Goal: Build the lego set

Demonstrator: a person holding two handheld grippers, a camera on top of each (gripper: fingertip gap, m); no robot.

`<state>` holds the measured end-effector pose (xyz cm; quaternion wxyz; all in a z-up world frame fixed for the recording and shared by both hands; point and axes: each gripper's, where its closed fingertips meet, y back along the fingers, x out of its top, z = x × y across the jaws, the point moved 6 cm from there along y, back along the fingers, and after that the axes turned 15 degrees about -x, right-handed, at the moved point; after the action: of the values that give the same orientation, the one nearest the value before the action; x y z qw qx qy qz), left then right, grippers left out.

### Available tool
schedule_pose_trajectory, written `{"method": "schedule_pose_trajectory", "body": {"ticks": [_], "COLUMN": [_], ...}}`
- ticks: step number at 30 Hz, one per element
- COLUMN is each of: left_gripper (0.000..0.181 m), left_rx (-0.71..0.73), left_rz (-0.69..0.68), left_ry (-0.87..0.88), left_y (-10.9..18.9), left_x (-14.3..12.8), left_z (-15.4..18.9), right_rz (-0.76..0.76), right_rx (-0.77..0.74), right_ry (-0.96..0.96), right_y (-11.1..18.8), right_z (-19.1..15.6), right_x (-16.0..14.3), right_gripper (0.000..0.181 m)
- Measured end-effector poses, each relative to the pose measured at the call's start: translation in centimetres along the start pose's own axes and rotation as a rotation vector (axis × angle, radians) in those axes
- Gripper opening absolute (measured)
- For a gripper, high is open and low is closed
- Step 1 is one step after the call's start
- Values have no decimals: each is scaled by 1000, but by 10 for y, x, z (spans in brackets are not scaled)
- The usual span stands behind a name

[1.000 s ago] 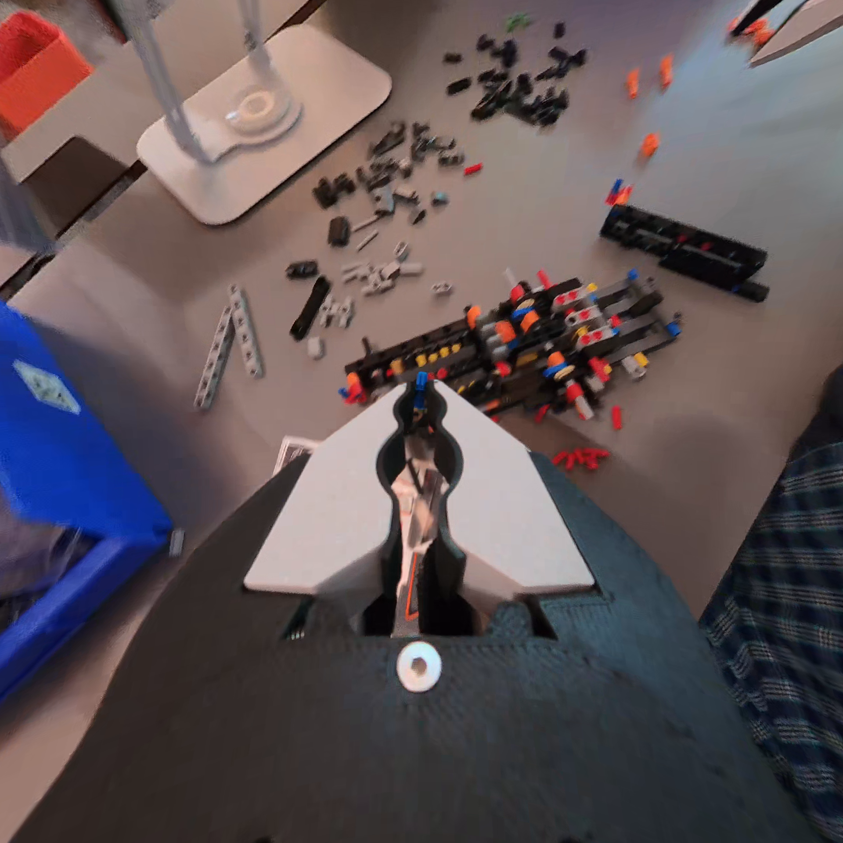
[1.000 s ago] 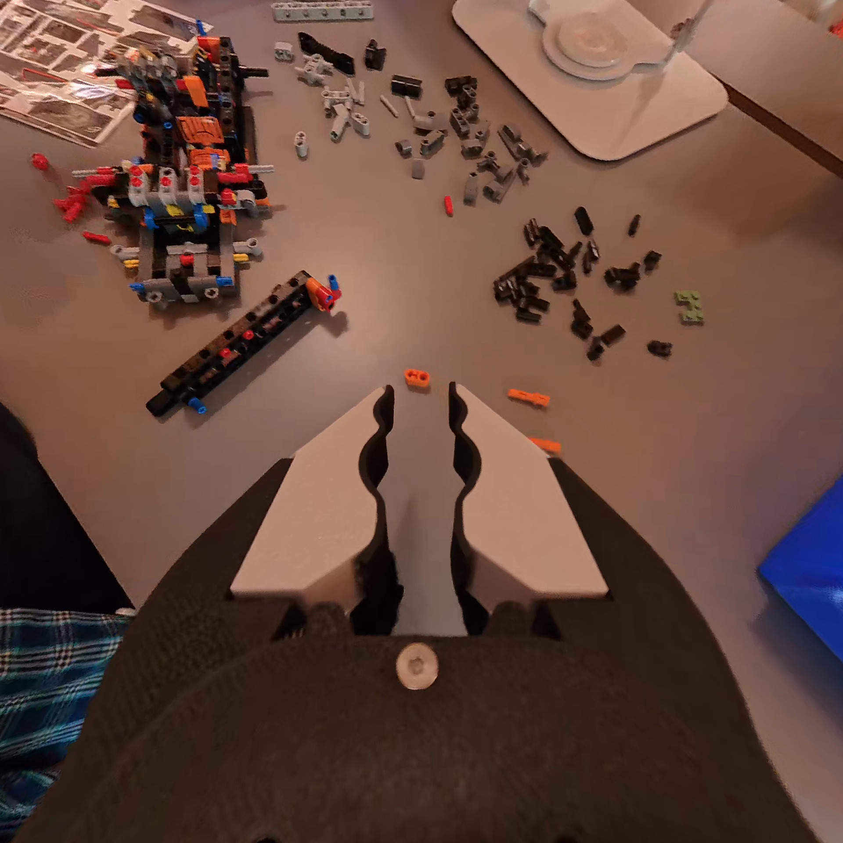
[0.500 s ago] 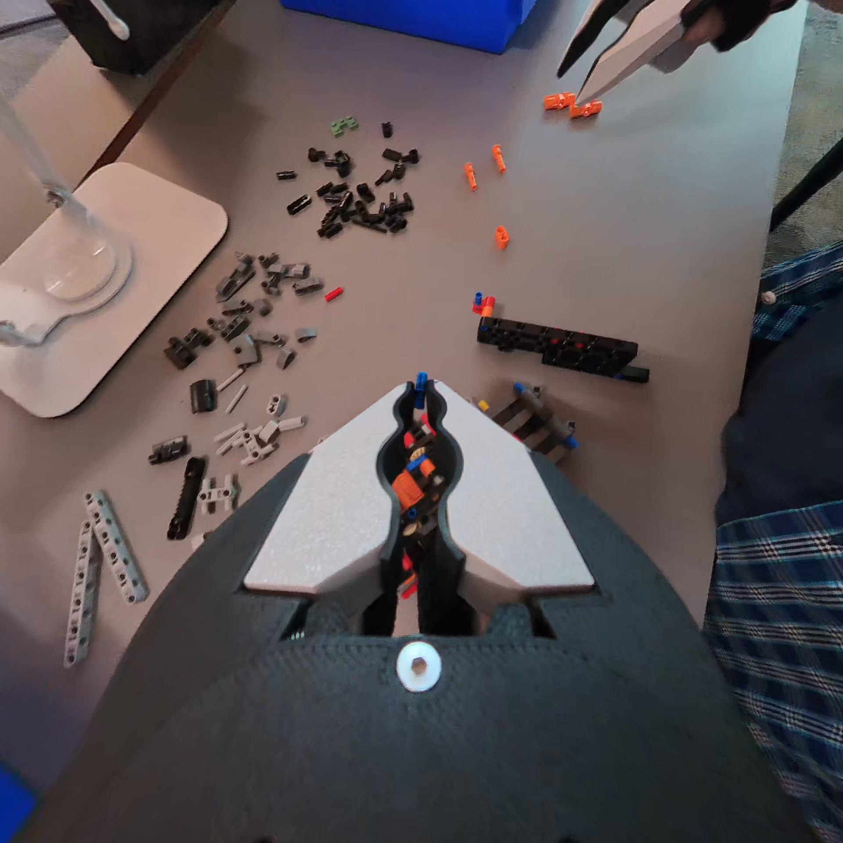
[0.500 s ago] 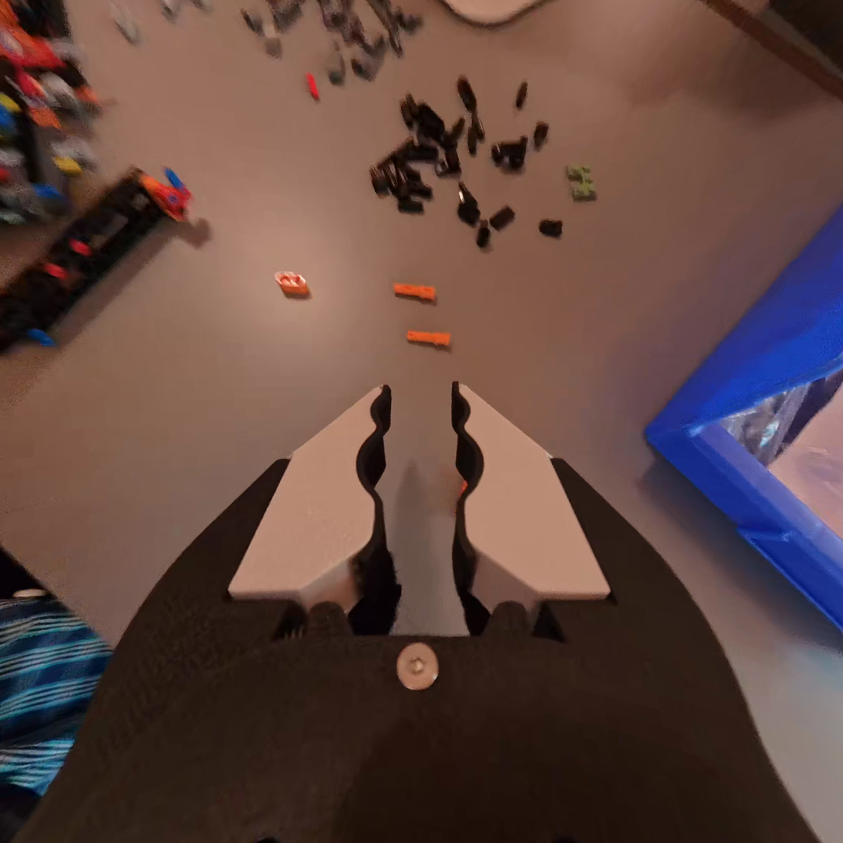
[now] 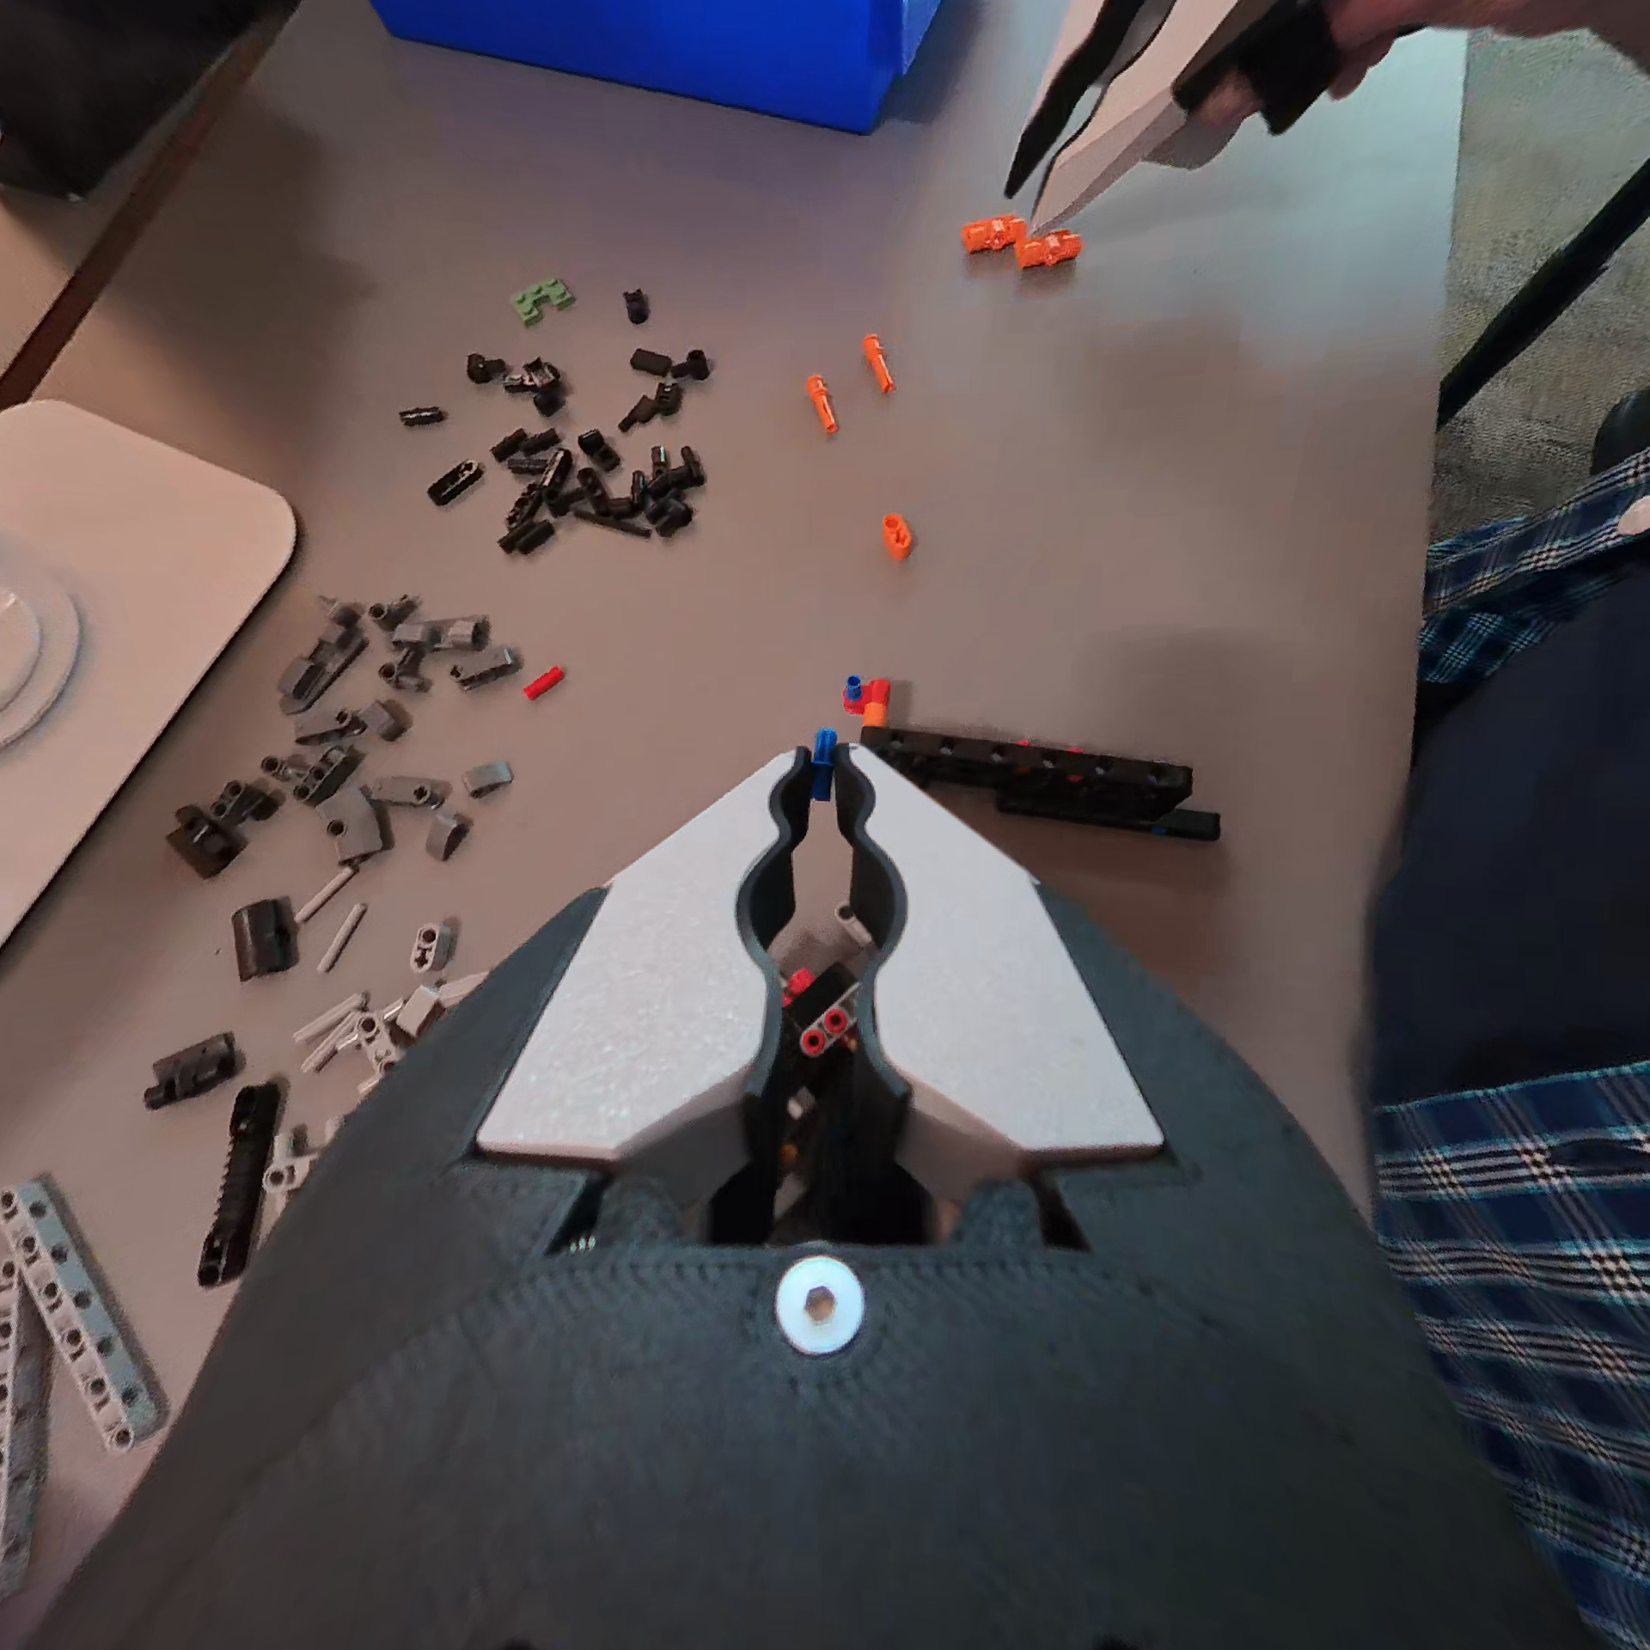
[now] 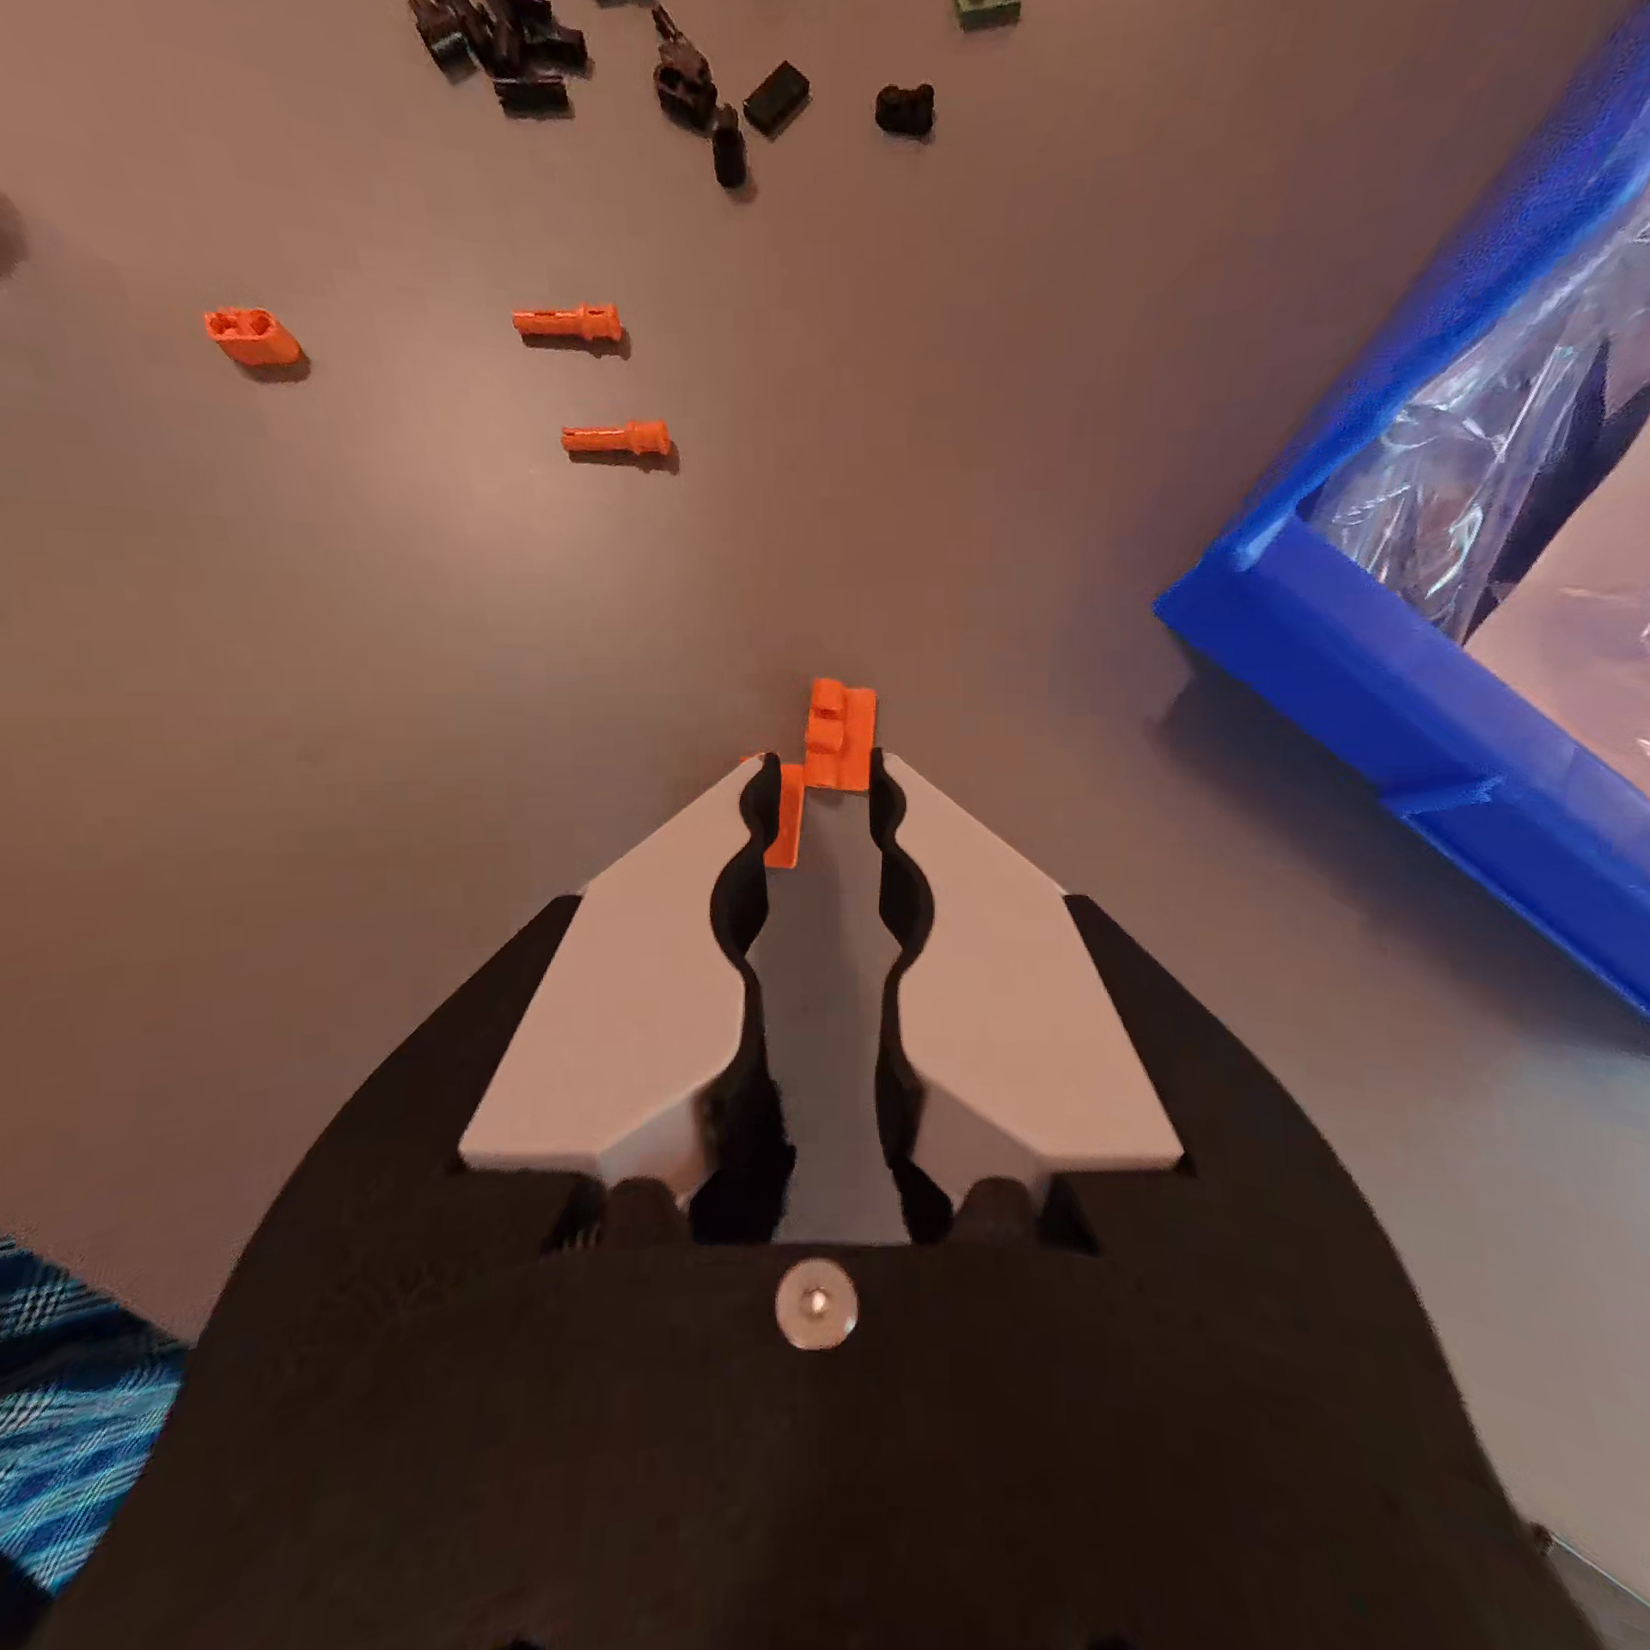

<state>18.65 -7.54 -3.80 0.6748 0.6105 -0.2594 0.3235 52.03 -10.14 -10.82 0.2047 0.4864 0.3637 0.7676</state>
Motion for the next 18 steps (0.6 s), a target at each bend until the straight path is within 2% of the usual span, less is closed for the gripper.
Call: {"method": "schedule_pose_trajectory", "body": {"ticks": [10, 14, 18], "left_gripper": [5, 5, 5], "left_rx": [-24, -38, -63], "left_rz": [1, 20, 36], "left_ry": [-15, -20, -27], "left_y": [-15, -20, -26], "left_x": [14, 20, 26], "left_z": [3, 5, 9], "right_rz": [22, 147, 216], "right_rx": [19, 139, 387], "right_ry": [-30, -72, -187], "right_y": [-14, 1, 19], "right_z": [-3, -11, -33], "right_x": [8, 22, 33], "right_gripper": [6, 6, 6]}}
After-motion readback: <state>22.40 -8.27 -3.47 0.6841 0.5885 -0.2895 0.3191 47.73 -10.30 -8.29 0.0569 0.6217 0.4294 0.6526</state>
